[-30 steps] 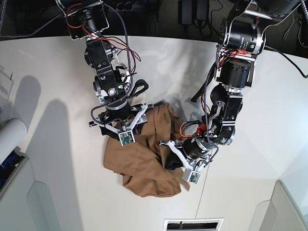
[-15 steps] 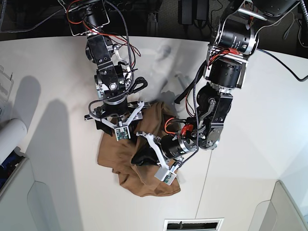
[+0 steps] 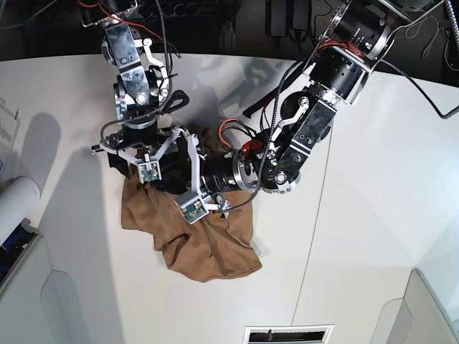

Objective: Layout the t-shirt on the table in an organized manner, then fold the t-shirt properly
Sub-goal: 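Lift the shirt with both grippers and spread it across the table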

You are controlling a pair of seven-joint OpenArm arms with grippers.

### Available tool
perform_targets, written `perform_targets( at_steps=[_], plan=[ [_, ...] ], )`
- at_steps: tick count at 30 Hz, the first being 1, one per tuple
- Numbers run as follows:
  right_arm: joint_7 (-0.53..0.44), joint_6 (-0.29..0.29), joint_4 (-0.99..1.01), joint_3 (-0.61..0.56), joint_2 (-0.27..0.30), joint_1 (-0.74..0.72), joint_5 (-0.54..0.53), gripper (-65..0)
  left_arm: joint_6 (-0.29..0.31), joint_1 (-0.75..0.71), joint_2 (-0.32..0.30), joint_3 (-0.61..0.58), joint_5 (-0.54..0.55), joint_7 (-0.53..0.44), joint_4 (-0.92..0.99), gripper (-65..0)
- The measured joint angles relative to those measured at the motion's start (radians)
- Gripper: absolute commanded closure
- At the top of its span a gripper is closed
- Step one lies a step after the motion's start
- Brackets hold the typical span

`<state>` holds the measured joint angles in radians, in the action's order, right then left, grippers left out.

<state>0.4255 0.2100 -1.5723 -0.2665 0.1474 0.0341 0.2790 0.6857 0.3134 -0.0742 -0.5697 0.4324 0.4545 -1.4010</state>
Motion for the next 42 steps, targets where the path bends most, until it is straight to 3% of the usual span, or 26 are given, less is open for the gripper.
perform_targets(
  at_steps=[8, 16, 22, 27, 31, 36, 42],
  plan=[
    [0.006, -0.004, -0.233, 0.040, 0.118, 0.207, 0.000, -35.4, 0.000, 0.003, -0.001, 0.004, 0.001, -0.007, -0.002, 0.0],
    [0.040, -0.003, -0.389, 0.073, 0.119, 0.247, -0.011, -35.4, 0.000, -0.004, -0.001, -0.015, 0.072, 0.002, -0.017, 0.0],
    [0.084, -0.015, -0.587, 0.099, 0.119, 0.251, -0.016, -35.4, -0.004, -0.092, -0.003, -0.197, -0.034, 0.018, -0.112, 0.0],
    [0.105, -0.015, -0.616, 0.147, 0.119, 0.254, -0.032, -35.4, -0.032, -0.116, -0.014, -0.370, -0.087, -0.001, -0.127, 0.0],
    [0.107, -0.004, -0.612, 0.180, 0.115, 0.245, -0.026, -35.4, 0.007, -0.163, -0.003, -0.462, -0.178, -0.008, -0.134, 0.0],
    [0.114, -0.005, -0.605, 0.237, 0.115, 0.246, -0.076, -35.4, -0.027, -0.137, -0.004, -0.413, -0.180, -0.044, -0.134, 0.0],
    [0.113, -0.011, -0.591, 0.285, 0.113, 0.248, -0.096, -35.4, -0.026, -0.152, -0.003, -0.358, -0.175, -0.040, -0.133, 0.0]
  ],
)
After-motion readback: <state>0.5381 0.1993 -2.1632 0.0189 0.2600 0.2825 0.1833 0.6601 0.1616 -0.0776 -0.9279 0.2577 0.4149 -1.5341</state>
